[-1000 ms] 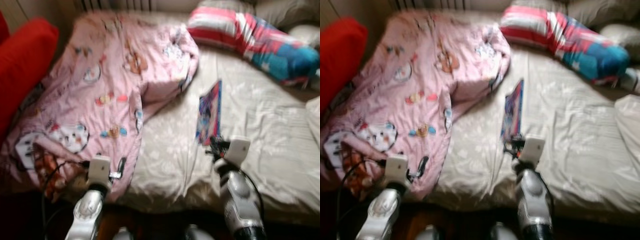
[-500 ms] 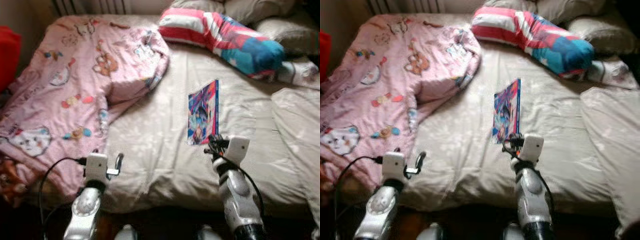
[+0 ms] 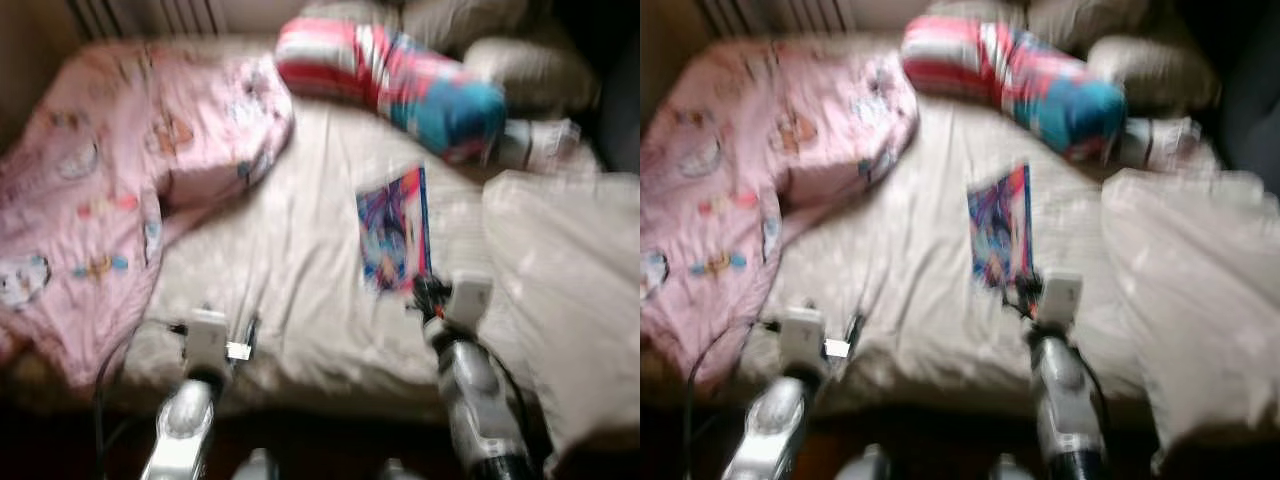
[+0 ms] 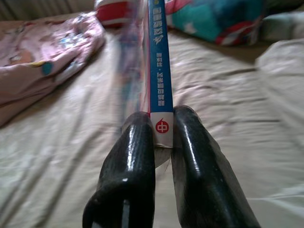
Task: Clean up the room
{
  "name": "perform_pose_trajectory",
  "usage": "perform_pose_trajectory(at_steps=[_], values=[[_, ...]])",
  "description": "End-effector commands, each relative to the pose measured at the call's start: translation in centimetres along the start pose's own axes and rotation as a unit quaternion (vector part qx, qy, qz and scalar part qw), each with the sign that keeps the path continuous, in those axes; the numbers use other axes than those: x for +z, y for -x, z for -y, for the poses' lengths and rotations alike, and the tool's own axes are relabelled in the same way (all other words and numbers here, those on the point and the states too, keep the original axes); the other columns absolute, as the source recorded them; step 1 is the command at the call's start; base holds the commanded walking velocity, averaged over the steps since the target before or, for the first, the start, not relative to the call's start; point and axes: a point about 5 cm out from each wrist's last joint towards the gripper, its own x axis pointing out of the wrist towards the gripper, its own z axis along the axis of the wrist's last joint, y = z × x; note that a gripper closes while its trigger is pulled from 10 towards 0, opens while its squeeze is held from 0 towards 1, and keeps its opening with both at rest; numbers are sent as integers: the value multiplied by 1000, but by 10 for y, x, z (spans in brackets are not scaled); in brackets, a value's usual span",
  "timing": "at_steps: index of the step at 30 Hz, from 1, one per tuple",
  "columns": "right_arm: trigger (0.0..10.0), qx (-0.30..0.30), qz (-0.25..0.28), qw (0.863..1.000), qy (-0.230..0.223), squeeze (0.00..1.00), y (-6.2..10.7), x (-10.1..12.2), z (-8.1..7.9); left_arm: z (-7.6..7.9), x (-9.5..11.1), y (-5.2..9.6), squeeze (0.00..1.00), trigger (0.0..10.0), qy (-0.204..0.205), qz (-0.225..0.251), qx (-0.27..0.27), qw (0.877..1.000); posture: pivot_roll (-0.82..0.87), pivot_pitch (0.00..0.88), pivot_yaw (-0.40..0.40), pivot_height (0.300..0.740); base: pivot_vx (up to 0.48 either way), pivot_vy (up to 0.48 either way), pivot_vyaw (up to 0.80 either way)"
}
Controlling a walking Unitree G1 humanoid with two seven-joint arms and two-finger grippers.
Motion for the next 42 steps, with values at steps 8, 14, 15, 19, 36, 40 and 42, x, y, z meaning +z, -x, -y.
perform_pose_trajectory(at_steps=[8,14,15,19,36,40,42], values=[[10000,-1,12,1000,-7,0,0,3,-2,-8,-7,7,0,10000,-8,-17,9,1000,-3,223,4,730,0,0,0],[10000,-6,11,1000,-6,0,0,3,-1,-8,-6,7,0,10000,-4,-16,9,1000,-6,225,3,730,0,0,0],[10000,-6,11,1000,-6,0,0,3,-1,-8,-6,7,0,10000,-4,-16,9,1000,-6,225,3,730,0,0,0],[10000,-14,8,1000,-5,0,0,2,2,-7,-6,7,0,10000,-1,-17,10,1000,-6,226,3,730,0,0,0],[10000,-17,7,1000,-1,0,-2,2,1,-10,-6,7,0,10000,5,-20,11,1000,-5,231,0,730,28,0,-337],[10000,-15,9,1000,-1,0,-3,3,0,-10,-7,7,0,10000,6,-20,11,1000,-4,230,-1,730,243,0,0],[10000,-15,9,1000,0,0,-3,3,0,-10,-7,7,0,10000,6,-20,11,1000,-2,229,-1,730,244,0,0]])
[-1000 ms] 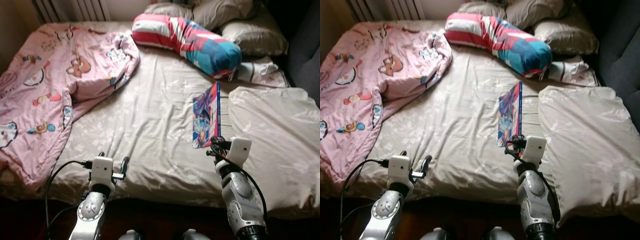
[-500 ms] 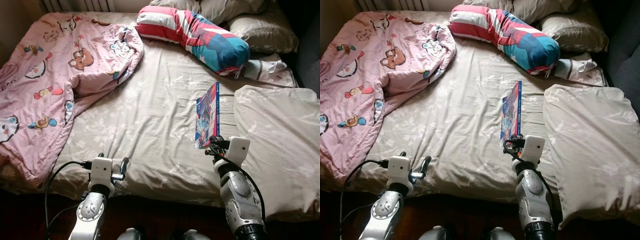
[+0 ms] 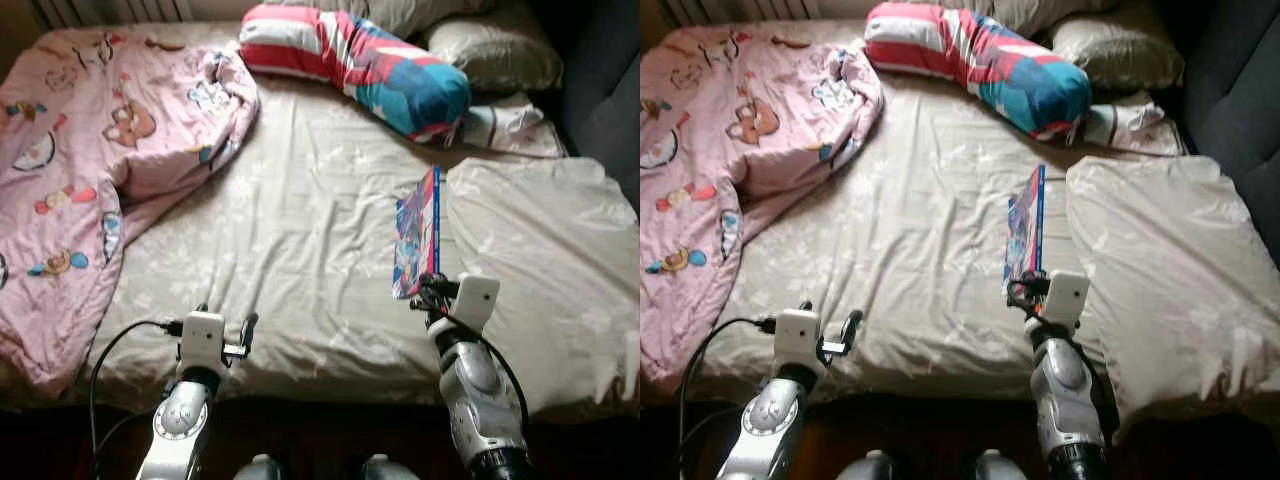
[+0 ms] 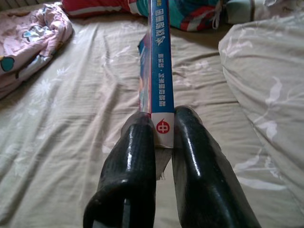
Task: Clean up the room
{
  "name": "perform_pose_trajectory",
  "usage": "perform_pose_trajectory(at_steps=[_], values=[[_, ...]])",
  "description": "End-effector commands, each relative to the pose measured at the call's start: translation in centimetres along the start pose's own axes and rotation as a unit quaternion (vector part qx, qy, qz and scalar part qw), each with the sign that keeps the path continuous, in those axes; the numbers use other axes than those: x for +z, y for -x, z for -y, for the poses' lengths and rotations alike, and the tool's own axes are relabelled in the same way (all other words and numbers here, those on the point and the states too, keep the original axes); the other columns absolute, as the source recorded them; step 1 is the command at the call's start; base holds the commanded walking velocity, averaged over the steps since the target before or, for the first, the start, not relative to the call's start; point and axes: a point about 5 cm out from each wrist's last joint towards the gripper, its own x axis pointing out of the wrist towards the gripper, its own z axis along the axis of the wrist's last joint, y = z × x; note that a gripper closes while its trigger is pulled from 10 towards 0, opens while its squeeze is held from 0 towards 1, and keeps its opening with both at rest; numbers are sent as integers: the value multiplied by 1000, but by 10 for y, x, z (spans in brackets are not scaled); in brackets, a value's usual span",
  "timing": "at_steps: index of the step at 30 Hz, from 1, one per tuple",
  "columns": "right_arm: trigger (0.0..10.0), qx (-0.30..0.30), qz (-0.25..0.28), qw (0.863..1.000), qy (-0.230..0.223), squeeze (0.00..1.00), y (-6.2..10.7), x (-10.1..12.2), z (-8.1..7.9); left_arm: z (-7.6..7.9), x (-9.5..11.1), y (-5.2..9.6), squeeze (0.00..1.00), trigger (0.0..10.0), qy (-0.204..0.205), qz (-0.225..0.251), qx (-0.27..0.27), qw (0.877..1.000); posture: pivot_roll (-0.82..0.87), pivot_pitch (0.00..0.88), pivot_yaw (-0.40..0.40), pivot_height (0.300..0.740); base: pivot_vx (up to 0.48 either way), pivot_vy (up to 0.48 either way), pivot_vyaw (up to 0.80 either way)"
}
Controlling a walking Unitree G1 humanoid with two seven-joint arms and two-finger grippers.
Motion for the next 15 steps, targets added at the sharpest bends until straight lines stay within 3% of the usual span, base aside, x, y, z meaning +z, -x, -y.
perform_pose_trajectory(at_steps=[1,10,15], values=[[10000,4,16,1000,0,0,-2,5,-3,-3,-6,5,0,10000,6,-14,4,1000,-3,230,-1,730,0,0,0],[10000,2,12,1000,1,0,-2,4,-1,-3,-8,5,0,10000,5,-17,4,1000,-4,228,-3,730,0,0,0],[10000,1,10,1000,-1,0,-2,3,-1,-2,-8,5,0,10000,5,-18,4,1000,-4,226,-3,730,261,0,-198]])
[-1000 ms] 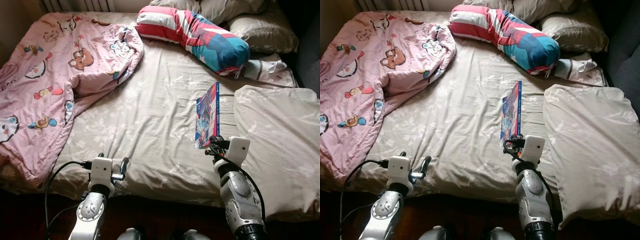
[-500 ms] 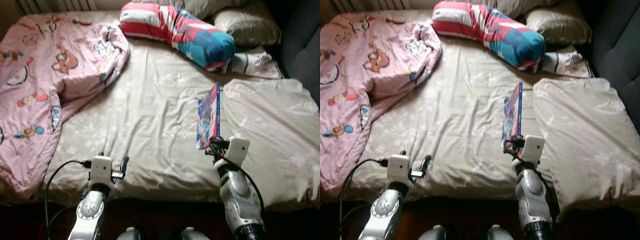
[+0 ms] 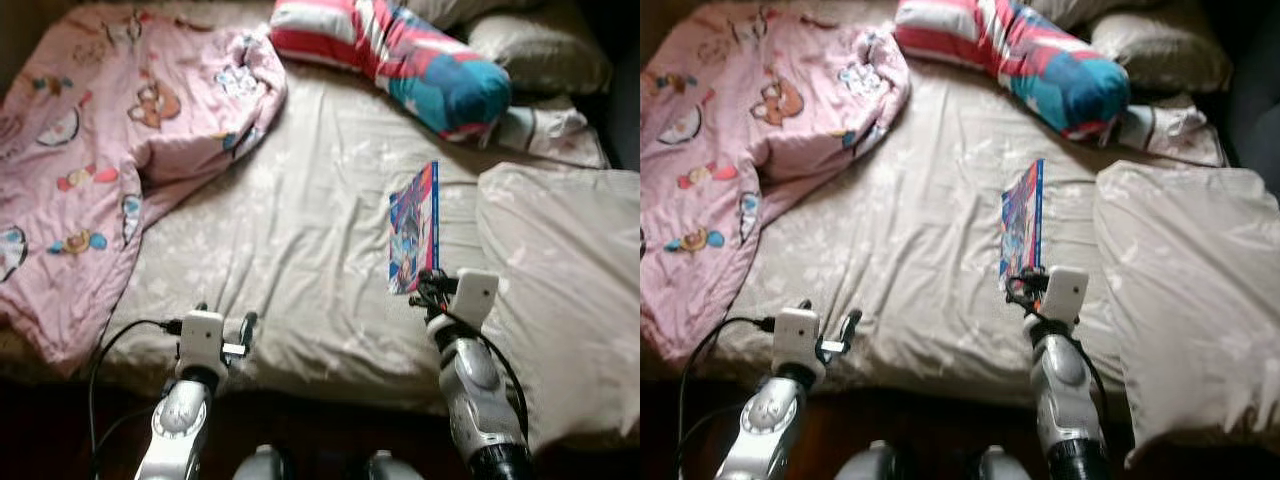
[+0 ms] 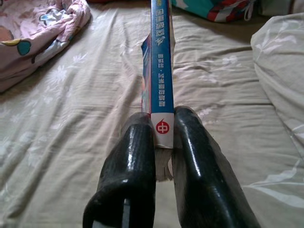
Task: Clean up the room
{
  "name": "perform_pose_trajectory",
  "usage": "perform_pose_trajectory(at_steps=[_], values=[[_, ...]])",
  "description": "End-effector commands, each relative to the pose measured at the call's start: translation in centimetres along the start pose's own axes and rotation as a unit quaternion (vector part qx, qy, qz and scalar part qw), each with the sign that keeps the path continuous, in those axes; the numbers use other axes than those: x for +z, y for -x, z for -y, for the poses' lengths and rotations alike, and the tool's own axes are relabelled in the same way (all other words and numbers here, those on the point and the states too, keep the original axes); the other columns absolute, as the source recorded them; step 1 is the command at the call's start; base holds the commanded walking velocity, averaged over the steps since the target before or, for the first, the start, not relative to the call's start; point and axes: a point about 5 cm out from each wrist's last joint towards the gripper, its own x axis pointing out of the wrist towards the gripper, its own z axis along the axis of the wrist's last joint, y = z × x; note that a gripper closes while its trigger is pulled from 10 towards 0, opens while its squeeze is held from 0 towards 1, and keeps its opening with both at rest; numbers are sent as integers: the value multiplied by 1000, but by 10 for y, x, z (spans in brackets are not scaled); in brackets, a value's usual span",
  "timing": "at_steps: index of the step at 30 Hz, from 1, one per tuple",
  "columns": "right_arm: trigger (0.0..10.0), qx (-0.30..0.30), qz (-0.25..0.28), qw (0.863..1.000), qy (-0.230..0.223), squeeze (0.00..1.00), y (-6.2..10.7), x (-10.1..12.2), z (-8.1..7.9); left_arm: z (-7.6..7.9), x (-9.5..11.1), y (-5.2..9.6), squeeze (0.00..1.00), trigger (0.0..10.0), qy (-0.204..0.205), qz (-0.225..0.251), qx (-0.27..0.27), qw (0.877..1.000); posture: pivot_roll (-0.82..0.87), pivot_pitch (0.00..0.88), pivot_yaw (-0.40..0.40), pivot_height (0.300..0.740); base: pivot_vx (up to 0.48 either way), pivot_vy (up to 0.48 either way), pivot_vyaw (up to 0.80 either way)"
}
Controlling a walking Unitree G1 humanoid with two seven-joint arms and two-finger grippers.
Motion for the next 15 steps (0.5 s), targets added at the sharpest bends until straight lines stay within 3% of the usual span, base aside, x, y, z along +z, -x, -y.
perform_pose_trajectory(at_steps=[1,10,15], values=[[10000,-1,10,1000,-2,0,0,2,1,-1,-8,5,0,10000,7,-15,4,1000,-4,226,-3,730,270,0,-719],[10000,-2,12,1000,-1,0,0,2,1,-1,-8,5,0,10000,7,-15,3,1000,0,224,-3,730,30,0,-81],[10000,-2,12,1000,-1,0,0,2,1,-1,-8,5,0,10000,6,-14,4,1000,0,223,-3,730,271,0,0]])
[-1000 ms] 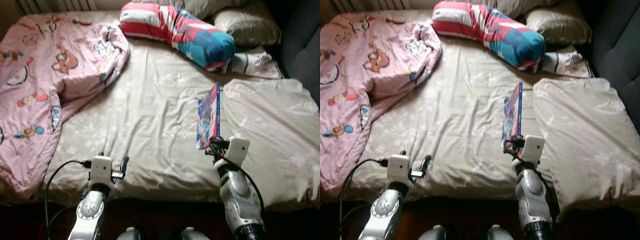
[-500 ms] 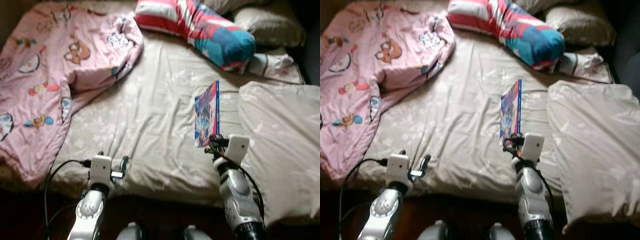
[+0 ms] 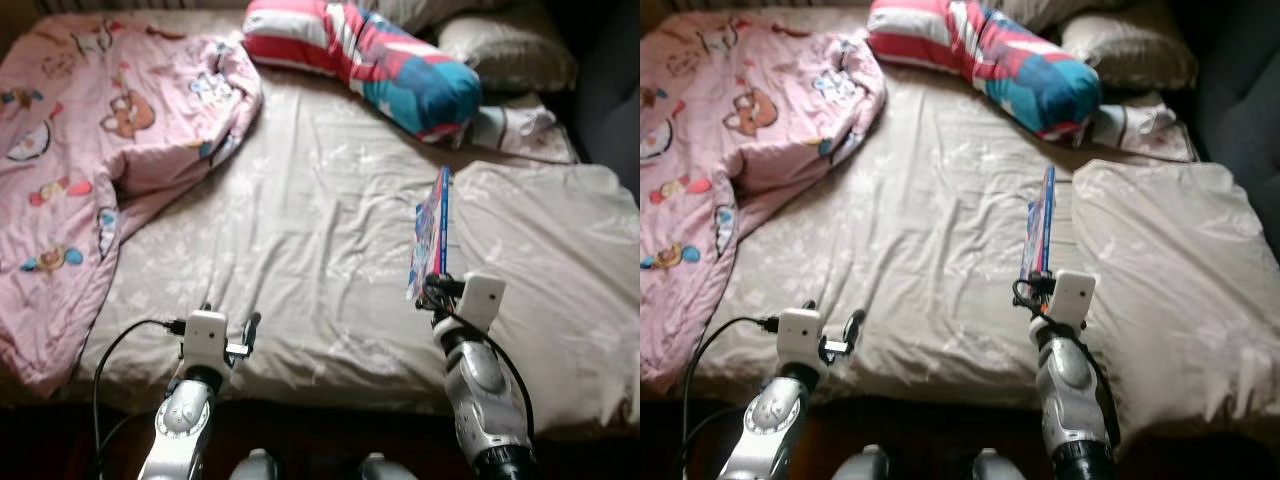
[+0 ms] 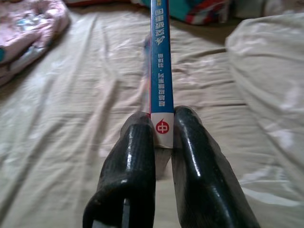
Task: Clean up the room
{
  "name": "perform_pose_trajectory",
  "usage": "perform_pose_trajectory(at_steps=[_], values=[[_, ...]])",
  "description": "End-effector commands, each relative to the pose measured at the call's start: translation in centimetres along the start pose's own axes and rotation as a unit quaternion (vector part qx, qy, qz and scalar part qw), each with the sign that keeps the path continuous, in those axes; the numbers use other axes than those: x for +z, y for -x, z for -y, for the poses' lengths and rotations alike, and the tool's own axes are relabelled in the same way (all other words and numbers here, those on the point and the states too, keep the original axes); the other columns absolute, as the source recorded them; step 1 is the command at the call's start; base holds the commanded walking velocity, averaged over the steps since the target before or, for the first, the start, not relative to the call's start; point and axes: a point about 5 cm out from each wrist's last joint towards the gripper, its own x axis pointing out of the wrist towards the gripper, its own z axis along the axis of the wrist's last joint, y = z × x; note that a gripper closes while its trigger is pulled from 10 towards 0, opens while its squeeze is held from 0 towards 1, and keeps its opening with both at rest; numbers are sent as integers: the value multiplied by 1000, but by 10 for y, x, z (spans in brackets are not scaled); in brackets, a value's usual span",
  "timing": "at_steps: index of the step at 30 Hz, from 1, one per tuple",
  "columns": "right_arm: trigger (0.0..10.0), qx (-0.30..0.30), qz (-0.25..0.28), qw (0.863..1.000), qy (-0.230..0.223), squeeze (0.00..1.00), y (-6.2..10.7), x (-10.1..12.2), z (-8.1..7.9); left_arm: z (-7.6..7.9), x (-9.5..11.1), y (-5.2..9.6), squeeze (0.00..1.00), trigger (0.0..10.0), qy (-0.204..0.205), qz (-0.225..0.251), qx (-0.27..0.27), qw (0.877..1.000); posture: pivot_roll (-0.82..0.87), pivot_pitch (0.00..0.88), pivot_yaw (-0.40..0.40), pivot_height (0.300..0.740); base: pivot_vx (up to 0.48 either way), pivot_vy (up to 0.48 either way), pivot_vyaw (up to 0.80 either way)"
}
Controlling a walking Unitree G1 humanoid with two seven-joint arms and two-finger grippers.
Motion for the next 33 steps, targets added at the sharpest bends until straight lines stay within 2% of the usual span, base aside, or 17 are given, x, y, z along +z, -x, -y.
perform_pose_trajectory(at_steps=[1,10,14,29,33], values=[[10000,5,12,1000,0,0,0,3,-1,-2,-8,6,0,10000,5,-17,6,1000,-1,223,-4,730,266,0,0],[10000,5,12,1000,-3,0,0,2,-1,-2,-8,7,0,10000,7,-14,5,1000,-1,224,-5,730,311,0,0],[10000,6,15,1000,-6,0,0,3,-2,-1,-8,7,0,10000,7,-14,6,1000,0,226,-5,730,326,0,-642],[10000,11,11,1000,1,0,0,0,-3,-2,-9,8,0,10000,4,-17,6,1000,-1,231,-5,730,0,0,0],[10000,32,0,999,-2,0,1,-3,-7,-2,-8,8,0,10000,4,-16,5,1000,-3,230,-4,730,0,0,0]])
